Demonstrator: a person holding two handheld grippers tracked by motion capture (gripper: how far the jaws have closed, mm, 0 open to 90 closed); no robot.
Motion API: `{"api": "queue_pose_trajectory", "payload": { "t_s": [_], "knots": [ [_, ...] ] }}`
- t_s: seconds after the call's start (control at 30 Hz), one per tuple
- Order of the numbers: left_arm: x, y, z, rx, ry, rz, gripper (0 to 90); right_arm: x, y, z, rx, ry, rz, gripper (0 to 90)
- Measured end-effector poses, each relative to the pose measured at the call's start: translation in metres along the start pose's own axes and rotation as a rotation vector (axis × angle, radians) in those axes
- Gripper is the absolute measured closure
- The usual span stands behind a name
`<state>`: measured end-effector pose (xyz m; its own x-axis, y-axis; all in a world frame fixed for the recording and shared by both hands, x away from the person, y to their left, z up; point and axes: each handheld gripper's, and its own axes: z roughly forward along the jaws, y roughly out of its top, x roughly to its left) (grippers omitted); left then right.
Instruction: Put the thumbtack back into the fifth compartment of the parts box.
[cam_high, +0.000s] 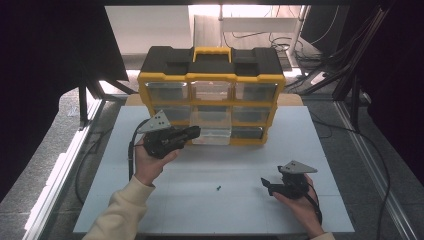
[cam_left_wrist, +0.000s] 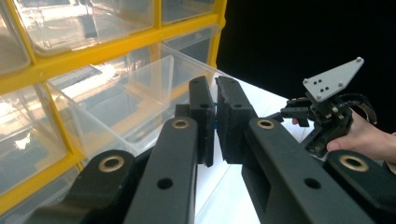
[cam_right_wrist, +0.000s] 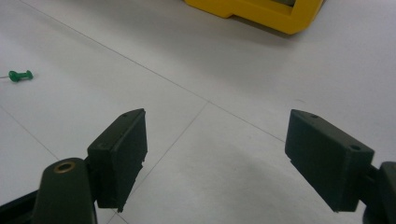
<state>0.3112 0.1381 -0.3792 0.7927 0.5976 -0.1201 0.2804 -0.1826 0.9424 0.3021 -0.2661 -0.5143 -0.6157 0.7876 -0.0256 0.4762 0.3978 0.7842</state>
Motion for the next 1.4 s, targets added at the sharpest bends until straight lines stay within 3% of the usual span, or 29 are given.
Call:
{"api": "queue_pose_trajectory", "payload": {
  "t_s": [0.33, 0.73, 1.3, 1.37, 1.4],
  "knots": [
    [0.007, 0.013, 0.004, -0.019, 0.03, -0.004, 85.3, 0.0, 0.0, 0.0, 0.003, 0.001, -0.001, 21.4],
    [0.021, 0.018, 0.031, 0.038, 0.066, -0.013, 85.2, 0.0, 0.0, 0.001, 0.005, 0.003, 0.002, 21.4],
    [0.025, 0.021, 0.043, 0.052, 0.096, -0.004, 84.2, 0.0, 0.0, 0.001, 0.006, 0.005, 0.0, 21.4],
    [0.025, 0.021, 0.043, 0.045, 0.099, 0.001, 81.6, 0.0, 0.0, 0.001, 0.006, 0.004, 0.0, 21.4],
    [0.025, 0.021, 0.043, 0.035, 0.091, 0.004, 75.7, 0.0, 0.0, 0.001, 0.006, 0.004, 0.0, 21.4]
  ]
}}
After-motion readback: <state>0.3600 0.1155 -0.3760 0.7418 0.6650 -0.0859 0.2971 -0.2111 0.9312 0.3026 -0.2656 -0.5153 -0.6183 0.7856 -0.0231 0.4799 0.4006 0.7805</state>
